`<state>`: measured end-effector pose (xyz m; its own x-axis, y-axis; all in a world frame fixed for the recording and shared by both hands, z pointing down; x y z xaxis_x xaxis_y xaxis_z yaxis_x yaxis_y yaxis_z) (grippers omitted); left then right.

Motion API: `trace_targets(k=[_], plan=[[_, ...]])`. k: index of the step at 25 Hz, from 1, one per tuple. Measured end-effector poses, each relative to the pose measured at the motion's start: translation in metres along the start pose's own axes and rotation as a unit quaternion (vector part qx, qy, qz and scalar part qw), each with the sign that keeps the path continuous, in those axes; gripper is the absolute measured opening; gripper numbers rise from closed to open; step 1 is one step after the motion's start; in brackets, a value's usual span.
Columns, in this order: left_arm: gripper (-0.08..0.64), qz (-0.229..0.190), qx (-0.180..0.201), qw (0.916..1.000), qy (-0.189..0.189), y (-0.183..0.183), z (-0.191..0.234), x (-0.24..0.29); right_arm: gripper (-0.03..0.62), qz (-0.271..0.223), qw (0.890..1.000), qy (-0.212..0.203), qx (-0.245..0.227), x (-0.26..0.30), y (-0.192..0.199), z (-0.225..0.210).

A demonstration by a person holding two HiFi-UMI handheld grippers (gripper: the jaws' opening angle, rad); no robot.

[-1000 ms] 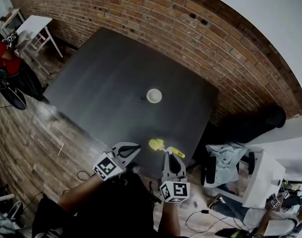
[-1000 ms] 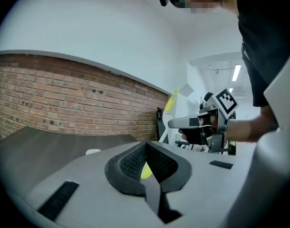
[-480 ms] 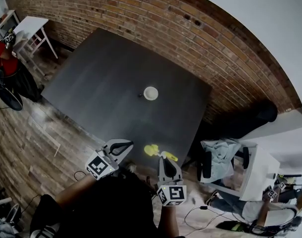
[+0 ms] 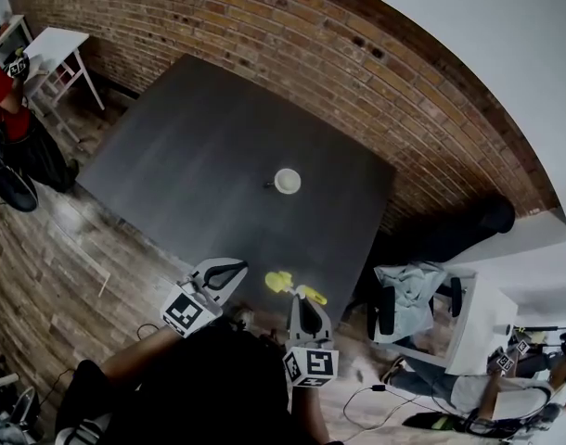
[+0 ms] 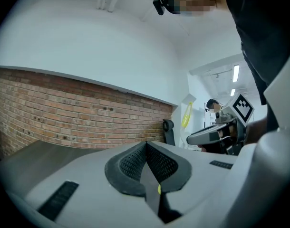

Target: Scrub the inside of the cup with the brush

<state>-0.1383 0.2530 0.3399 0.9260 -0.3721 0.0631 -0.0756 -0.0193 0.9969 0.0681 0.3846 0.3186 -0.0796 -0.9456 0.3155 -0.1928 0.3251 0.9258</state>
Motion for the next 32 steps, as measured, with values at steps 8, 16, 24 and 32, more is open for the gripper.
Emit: trace_targets(k=[8, 16, 24, 32], plan=[[0.032, -0.004, -0.006, 0.9997, -0.022, -0.002, 0.004, -0.005, 0.044, -0.026, 0.999, 0.041, 0.008, 0.007, -0.001, 0.009], [0.032, -0.011, -0.017, 0.9996, -0.019, 0.002, 0.006, -0.007, 0.044, -0.028, 0.999, 0.038, 0.006, 0.010, -0.003, 0.018], [0.032, -0.008, -0.015, 0.9997, -0.017, 0.001, 0.010, -0.009, 0.044, -0.024, 0.999, 0.031, 0.002, 0.013, -0.003, 0.021], [0.032, -0.008, -0.022, 0.9995, -0.021, 0.003, 0.011, -0.016, 0.044, -0.018, 1.000, 0.018, -0.002, 0.016, -0.003, 0.027]])
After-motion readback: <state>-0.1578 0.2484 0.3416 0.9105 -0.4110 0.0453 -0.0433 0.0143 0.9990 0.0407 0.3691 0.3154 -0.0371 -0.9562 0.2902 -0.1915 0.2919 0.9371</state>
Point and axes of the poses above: the fingertips, and each gripper's own axes: x forward along the fingers, z to its left, y out of its underside, the point moved 10 cm from there along -x, backward along the fingers, and after that the axes turned 7 degrees about x, right-handed, at the moved point
